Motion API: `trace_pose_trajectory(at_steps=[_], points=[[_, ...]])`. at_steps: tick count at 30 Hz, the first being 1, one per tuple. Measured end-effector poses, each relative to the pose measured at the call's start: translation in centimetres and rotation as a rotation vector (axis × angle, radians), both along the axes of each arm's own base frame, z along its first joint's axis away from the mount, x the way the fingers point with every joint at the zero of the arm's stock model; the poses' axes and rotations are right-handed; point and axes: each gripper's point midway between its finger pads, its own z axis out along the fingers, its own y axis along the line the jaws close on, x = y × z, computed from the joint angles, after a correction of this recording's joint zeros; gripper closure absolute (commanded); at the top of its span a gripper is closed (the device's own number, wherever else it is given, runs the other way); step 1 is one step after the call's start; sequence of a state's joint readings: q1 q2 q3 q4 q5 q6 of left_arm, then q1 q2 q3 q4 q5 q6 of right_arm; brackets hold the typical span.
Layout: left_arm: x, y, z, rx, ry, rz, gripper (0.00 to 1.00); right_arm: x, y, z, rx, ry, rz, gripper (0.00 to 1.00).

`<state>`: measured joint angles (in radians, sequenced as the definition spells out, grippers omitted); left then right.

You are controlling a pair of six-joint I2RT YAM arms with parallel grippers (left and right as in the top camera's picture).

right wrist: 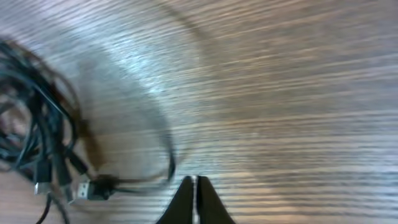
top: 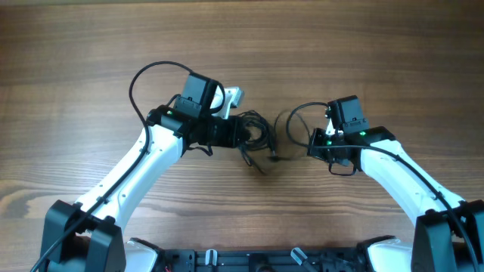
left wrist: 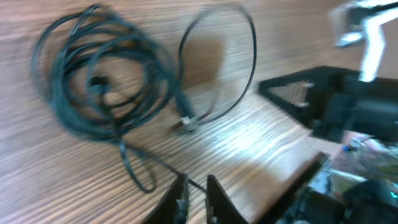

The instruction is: Untangle cables

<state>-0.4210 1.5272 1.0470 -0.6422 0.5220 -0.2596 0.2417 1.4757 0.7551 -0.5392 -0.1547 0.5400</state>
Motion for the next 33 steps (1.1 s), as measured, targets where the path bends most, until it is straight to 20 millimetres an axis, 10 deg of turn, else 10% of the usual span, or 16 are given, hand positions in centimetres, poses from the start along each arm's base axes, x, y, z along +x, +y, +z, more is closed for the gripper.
trace_pose_trajectory(at_steps=[4,11,19,33], points=[[0.7,2.2,-1.3,0.132,-0.005,0.092,0.51,0.2,-0.5,-0.1,-0.023,-0.003,-0.029,0.56],[1.8,3.5,-1.7,0.2,-0.028,0.176,0.45,-0.5,-0.5,0.2,-0.041,0.021,0.044,0.47],[3.3,3.2,-1.5,0.184,-0.081,0.196,0.43,2.9,0.6,6.1,-0.038,-0.093,0.153,0.37],[8.4,1.5,-7.6,0.185,-0.135,0.22,0.37,3.7,0.9,8.2,-0.027,-0.152,0.166,0.36]])
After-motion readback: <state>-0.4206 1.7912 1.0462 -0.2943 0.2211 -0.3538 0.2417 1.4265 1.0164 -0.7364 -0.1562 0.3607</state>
